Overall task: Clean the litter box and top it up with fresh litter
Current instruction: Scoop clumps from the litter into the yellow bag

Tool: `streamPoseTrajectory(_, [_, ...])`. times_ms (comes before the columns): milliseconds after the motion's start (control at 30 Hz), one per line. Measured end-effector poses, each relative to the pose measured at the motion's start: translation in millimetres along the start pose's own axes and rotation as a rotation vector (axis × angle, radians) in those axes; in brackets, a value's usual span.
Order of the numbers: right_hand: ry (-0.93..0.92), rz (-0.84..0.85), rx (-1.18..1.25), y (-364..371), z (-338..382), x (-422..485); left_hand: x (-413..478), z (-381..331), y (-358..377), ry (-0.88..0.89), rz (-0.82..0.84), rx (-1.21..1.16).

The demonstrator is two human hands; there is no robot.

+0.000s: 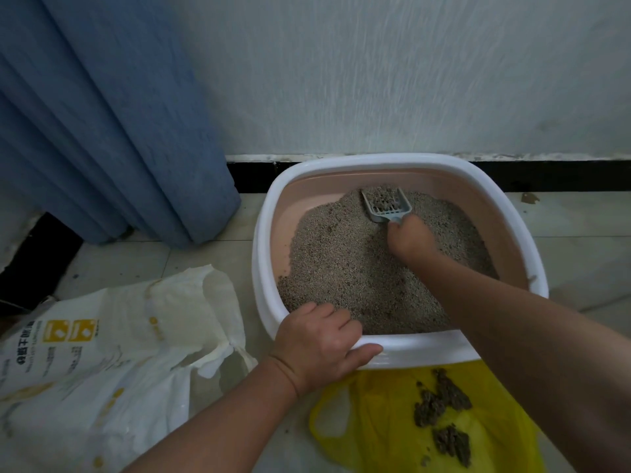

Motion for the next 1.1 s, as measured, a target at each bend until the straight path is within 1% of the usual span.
streamPoseTrajectory(100, [-0.070, -0.072, 0.028, -5, -9, -3, 0, 0, 2, -0.009, 0.002, 0.003])
streamPoseTrajectory(167, [-0.138, -0.066, 0.038, -11, -13, -6, -1, 1, 2, -0.010, 0.003, 0.015])
streamPoseTrajectory(333, [-0.307, 0.068, -0.011, -32, -15, -18, 0, 0, 1, -0.005, -0.001, 0.017])
streamPoseTrajectory(467, [-0.376, 0.229, -0.224, -48, -5, -27, 0, 0, 1, -0.013, -0.002, 0.012])
streamPoseTrajectory(567, [-0.351, 0.276, -0.375, -53, 8, -34, 0, 0, 1, -0.014, -0.002, 0.014])
streamPoseTrajectory(733, [-0.238, 0.329, -0.510, -39, 31, -43, 0, 0, 0, -0.021, -0.008, 0.010])
streamPoseTrajectory(867, [-0.167, 0.310, -0.529, -16, 49, -47, 0, 0, 0, -0.022, -0.017, -0.003])
streamPoseTrajectory(1033, [-0.147, 0.274, -0.539, 3, 82, -37, 0, 1, 1, -0.035, -0.009, -0.036])
streamPoseTrajectory(1100, [-0.144, 0.254, -0.505, 9, 90, -30, -1, 1, 1, -0.038, -0.005, -0.046])
Point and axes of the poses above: each hand's wrist, its own x-axis towards the middle knuckle, its own y-axis out of the palm, z = x × y, the point moved 4 cm from there along x, towards the middle knuckle, and after that the axes turned 7 degrees about z, right-handed, at the moved point
